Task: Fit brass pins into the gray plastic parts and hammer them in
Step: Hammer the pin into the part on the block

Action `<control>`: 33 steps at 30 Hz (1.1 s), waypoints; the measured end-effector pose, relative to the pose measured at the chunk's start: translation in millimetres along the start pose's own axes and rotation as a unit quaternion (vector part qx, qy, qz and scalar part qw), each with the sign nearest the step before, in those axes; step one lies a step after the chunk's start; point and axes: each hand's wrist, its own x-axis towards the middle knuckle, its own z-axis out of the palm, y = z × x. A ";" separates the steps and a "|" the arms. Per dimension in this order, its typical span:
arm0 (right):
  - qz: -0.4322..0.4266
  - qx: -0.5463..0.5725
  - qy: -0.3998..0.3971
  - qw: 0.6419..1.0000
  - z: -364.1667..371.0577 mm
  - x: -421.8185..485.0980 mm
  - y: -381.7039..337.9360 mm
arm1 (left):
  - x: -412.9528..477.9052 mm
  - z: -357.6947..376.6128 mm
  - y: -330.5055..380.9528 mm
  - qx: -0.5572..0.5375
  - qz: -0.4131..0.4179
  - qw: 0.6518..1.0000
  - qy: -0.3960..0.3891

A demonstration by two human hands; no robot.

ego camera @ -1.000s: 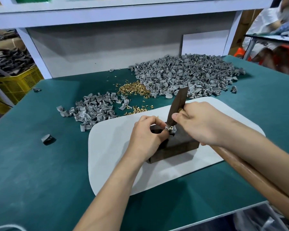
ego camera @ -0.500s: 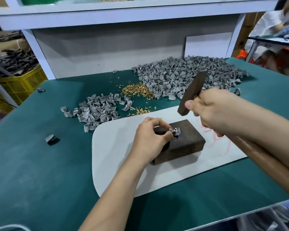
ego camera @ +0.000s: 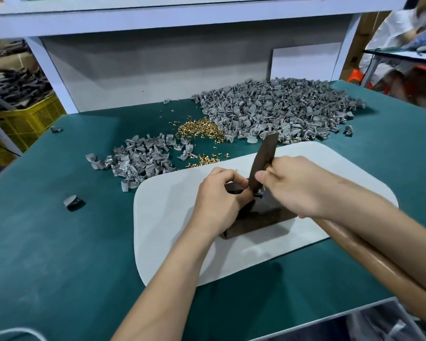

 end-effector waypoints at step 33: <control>0.035 0.273 0.015 0.961 -2.3 13.5 27.3 | 1.8 0.1 -1.0 -0.064 -0.086 0.994 0.005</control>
